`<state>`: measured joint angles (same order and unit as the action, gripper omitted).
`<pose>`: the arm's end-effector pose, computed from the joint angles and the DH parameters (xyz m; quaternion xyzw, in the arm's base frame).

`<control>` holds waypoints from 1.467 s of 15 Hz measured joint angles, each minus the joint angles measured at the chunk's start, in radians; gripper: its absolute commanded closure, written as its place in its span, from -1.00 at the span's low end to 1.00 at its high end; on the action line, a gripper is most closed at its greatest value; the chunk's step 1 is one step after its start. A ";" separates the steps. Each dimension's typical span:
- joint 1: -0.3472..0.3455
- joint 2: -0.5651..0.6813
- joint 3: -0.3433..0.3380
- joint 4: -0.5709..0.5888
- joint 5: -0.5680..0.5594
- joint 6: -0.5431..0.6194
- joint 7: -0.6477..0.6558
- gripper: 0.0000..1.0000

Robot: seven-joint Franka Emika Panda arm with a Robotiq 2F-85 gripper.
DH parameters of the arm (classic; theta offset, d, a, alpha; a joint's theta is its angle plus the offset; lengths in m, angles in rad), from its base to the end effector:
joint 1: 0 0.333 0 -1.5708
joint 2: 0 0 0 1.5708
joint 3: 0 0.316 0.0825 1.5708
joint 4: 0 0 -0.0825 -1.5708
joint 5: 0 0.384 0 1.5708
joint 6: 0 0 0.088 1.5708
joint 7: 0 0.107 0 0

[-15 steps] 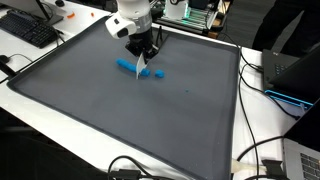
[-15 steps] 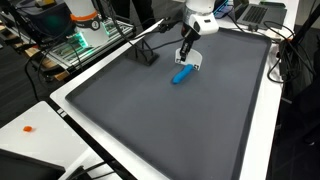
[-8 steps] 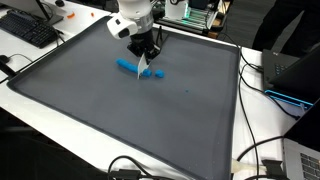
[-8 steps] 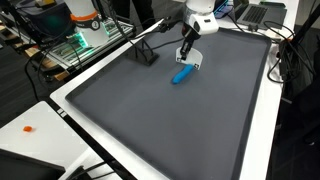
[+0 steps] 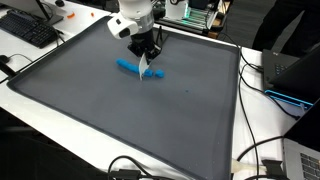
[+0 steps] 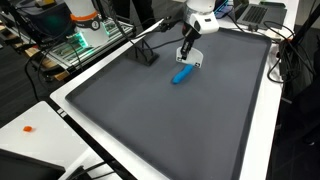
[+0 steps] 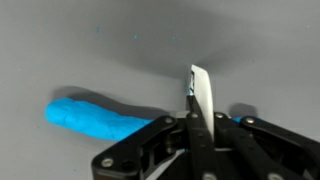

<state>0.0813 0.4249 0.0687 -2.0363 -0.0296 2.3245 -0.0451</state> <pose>0.5774 0.0863 0.2229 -0.9921 -0.1059 0.0678 0.0007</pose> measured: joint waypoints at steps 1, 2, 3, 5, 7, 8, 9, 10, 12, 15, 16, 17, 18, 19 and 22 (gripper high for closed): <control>0.000 -0.001 0.000 0.000 -0.002 0.000 0.000 0.98; 0.000 -0.004 0.000 0.000 -0.003 0.000 0.000 0.98; 0.000 -0.007 0.000 0.000 -0.004 0.000 0.000 0.98; 0.000 -0.018 -0.001 0.000 -0.005 0.000 0.000 0.98; 0.000 -0.032 -0.001 0.000 -0.005 0.000 0.000 0.98; 0.000 -0.040 -0.002 0.000 -0.005 0.000 0.000 0.98; 0.000 -0.048 -0.003 0.000 -0.005 0.000 0.000 0.98; -0.001 -0.056 -0.005 -0.001 -0.005 0.000 0.000 0.98; -0.002 -0.071 -0.012 -0.002 -0.005 0.000 0.000 0.98; -0.006 -0.087 -0.027 -0.006 -0.008 0.000 0.000 0.98; -0.010 -0.090 -0.032 -0.007 -0.008 0.000 0.000 0.98; -0.013 -0.090 -0.035 -0.007 -0.008 0.000 0.000 0.98; -0.017 -0.090 -0.039 -0.009 -0.009 0.000 0.000 0.98; -0.020 -0.090 -0.042 -0.011 -0.009 0.000 0.000 0.98; -0.026 -0.088 -0.051 -0.017 -0.011 0.001 0.000 0.98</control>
<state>0.0555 0.3367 0.0180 -2.0529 -0.0403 2.3259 -0.0448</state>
